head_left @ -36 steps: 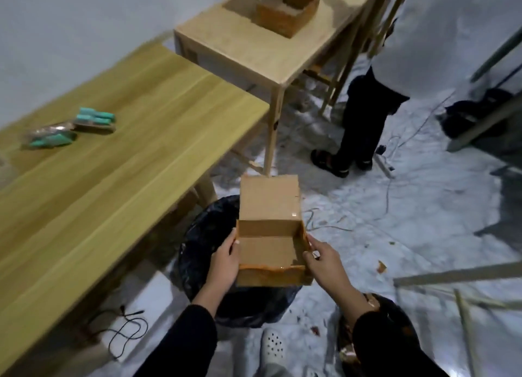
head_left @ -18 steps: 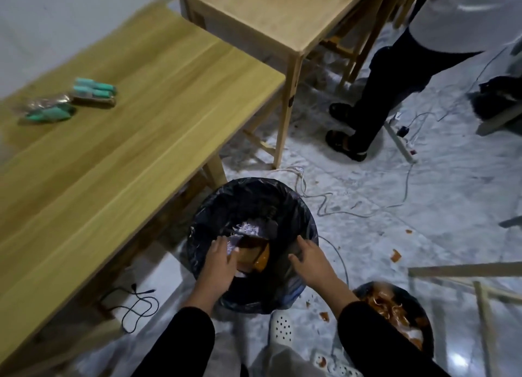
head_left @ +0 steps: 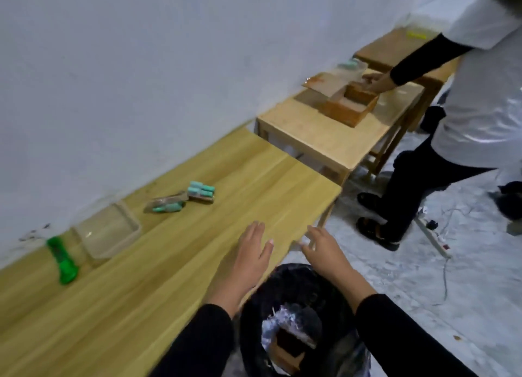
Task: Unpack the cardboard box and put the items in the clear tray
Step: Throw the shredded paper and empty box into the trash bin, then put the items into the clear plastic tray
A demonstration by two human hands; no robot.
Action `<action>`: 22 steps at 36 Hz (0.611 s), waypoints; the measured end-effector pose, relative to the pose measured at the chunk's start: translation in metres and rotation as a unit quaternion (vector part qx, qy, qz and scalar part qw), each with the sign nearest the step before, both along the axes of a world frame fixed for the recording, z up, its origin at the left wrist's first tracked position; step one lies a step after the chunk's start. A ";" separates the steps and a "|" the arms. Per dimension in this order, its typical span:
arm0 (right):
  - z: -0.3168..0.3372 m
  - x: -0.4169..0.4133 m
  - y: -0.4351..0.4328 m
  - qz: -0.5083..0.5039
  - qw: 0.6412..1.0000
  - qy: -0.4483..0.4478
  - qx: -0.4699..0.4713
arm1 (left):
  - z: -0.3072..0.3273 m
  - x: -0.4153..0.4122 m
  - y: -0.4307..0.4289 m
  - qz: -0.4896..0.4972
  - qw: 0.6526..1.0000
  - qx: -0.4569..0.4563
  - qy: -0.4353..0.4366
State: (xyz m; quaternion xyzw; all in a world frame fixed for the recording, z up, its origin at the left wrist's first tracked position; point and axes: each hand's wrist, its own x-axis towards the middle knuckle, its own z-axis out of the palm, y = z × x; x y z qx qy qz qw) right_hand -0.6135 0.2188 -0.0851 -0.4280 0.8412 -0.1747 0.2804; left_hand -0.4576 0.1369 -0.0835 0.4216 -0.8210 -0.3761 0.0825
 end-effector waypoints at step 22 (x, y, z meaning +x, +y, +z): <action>-0.029 0.121 -0.273 0.147 0.988 -0.020 -0.047 | -0.036 0.255 -0.192 0.504 0.863 -0.026 -0.011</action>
